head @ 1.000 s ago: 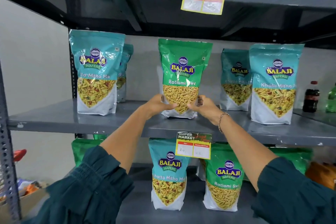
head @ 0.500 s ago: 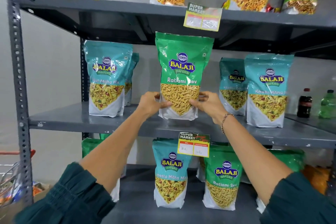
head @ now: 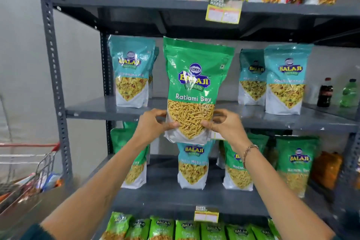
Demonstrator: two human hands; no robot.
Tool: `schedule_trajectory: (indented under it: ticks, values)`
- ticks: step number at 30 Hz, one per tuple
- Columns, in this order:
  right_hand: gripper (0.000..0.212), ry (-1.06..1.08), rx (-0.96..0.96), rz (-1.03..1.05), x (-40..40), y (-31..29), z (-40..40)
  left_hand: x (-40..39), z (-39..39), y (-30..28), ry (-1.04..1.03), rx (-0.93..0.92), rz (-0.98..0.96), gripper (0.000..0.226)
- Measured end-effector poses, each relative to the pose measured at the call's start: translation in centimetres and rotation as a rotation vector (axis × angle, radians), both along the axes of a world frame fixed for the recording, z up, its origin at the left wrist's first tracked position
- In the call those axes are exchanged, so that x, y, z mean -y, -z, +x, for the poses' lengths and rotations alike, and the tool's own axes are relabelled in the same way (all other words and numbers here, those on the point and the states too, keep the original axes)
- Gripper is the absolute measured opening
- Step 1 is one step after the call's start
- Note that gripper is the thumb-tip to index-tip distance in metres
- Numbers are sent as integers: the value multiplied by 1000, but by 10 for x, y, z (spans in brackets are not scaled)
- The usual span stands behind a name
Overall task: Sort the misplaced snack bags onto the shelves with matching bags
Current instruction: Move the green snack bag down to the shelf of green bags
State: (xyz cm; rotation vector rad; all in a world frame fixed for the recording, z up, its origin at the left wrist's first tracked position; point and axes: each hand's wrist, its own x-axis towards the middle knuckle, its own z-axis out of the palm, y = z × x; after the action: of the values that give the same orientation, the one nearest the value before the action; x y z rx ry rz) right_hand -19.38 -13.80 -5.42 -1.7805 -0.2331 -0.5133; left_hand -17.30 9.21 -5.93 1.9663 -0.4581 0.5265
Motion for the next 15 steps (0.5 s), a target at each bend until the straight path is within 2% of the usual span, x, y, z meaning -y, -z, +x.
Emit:
schedule_trajectory:
  ticks: [3, 8, 15]
  values:
    - [48, -23, -26, 3, -7, 33, -6, -5, -6, 35, -34, -27, 3, 50]
    - [61, -19, -127, -106, -17, 97, -2, -13, -3, 93, -93, -155, 41, 72]
    - [67, -30, -302, -195, -35, 190, 33, -21, 25, 186, -170, -440, 100, 70]
